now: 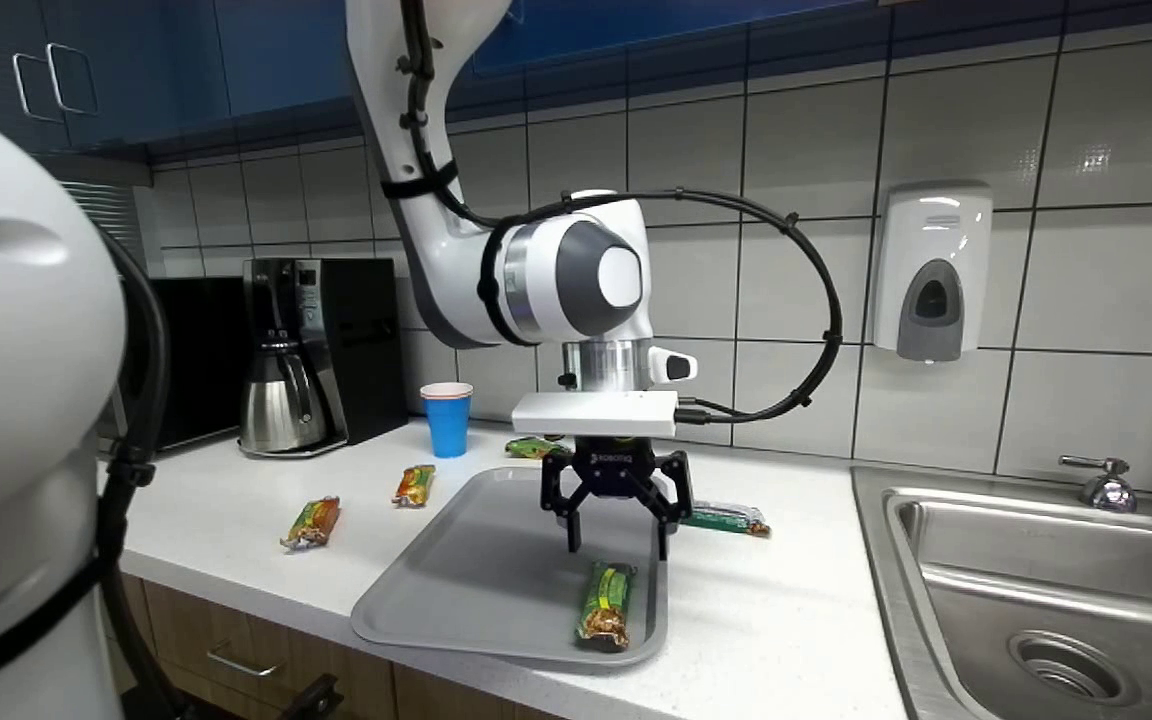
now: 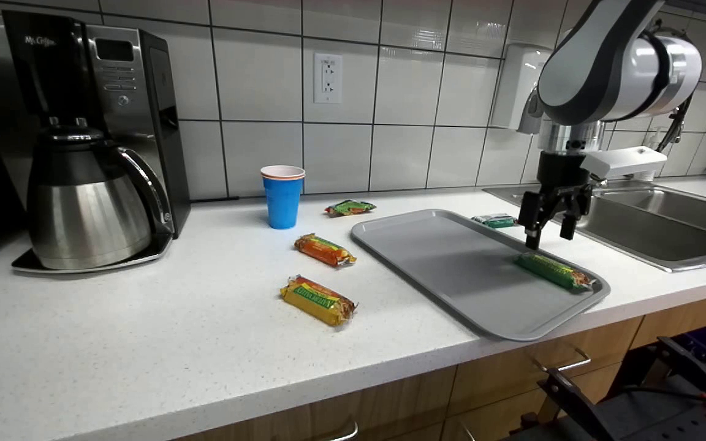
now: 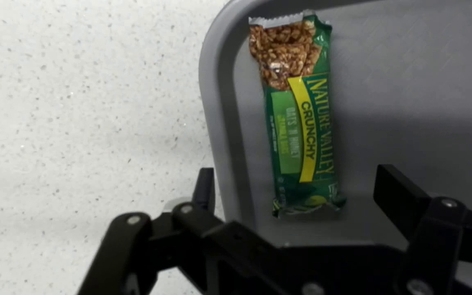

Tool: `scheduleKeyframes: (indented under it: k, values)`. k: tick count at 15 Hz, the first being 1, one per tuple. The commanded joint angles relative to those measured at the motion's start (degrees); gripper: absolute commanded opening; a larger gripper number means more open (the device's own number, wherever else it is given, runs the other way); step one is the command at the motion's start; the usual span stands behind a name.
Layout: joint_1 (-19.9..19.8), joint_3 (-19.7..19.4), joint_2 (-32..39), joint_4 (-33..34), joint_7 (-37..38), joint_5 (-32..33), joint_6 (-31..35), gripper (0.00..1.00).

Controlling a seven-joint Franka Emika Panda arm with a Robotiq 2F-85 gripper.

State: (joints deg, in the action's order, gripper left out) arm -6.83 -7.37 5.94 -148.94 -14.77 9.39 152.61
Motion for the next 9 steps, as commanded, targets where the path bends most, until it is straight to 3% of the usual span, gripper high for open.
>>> scheduleKeyframes:
  k: [1,2,9]
  values:
    - [-0.61,0.01,0.50,3.83,0.73,-1.80,-2.47,1.00]
    - [-0.34,0.20,0.04,1.42,0.12,-1.03,-0.28,1.00]
    - [-0.47,0.07,0.38,2.70,0.20,-1.29,-0.58,1.00]
